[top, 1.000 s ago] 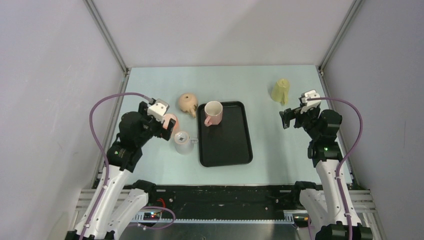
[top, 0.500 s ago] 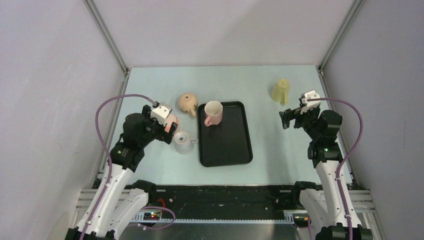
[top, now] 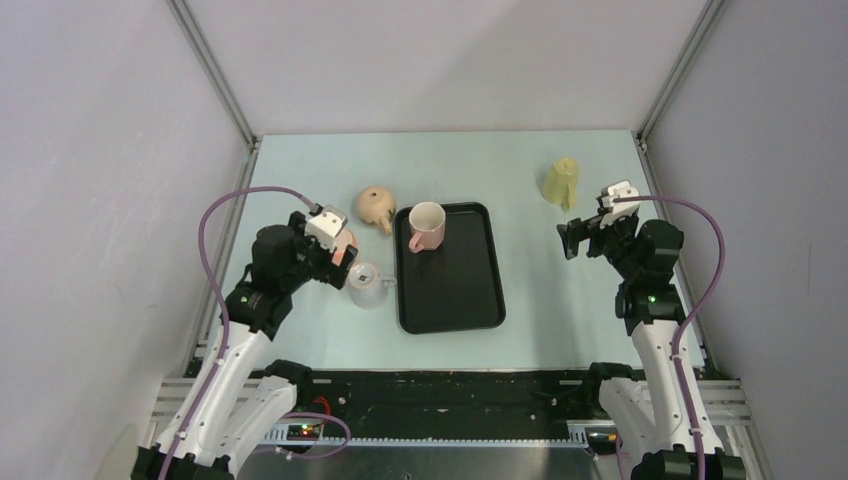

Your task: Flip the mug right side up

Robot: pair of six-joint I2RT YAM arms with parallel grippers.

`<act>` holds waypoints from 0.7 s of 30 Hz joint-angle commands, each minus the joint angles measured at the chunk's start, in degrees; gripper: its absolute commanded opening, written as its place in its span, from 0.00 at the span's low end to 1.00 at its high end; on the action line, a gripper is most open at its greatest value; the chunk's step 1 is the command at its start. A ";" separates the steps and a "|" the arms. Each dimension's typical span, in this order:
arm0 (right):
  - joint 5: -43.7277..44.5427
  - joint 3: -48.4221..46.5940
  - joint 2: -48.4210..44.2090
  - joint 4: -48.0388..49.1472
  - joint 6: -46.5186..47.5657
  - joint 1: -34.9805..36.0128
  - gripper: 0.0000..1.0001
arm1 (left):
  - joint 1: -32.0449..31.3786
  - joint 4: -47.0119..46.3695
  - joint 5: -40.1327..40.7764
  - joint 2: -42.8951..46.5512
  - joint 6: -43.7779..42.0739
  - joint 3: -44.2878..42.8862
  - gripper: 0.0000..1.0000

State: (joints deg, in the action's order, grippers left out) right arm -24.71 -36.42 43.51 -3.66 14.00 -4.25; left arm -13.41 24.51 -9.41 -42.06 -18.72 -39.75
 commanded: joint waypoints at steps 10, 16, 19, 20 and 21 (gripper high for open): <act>1.66 -1.41 2.72 0.37 0.70 1.59 0.99 | 0.73 -3.68 -1.43 0.03 -1.86 1.52 1.00; 2.07 -1.37 2.92 0.45 0.48 1.65 0.99 | 0.75 -3.75 -2.36 -0.18 -1.84 1.73 1.00; 2.11 -1.38 2.91 0.42 0.58 1.49 0.99 | 0.74 -3.74 -2.37 -0.47 -1.93 1.87 1.00; 2.14 -1.37 2.91 0.41 0.58 1.45 1.00 | 0.74 -3.75 -2.41 -0.63 -1.97 1.87 1.00; 2.13 -1.41 2.90 0.41 0.59 1.45 1.00 | 0.75 -3.72 -2.43 -0.73 -2.03 1.87 1.00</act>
State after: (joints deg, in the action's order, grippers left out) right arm -23.27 -36.42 46.41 -4.47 14.06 -2.81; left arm -13.13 22.83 -10.79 -42.48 -19.55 -38.20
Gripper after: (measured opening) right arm 0.993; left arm 0.996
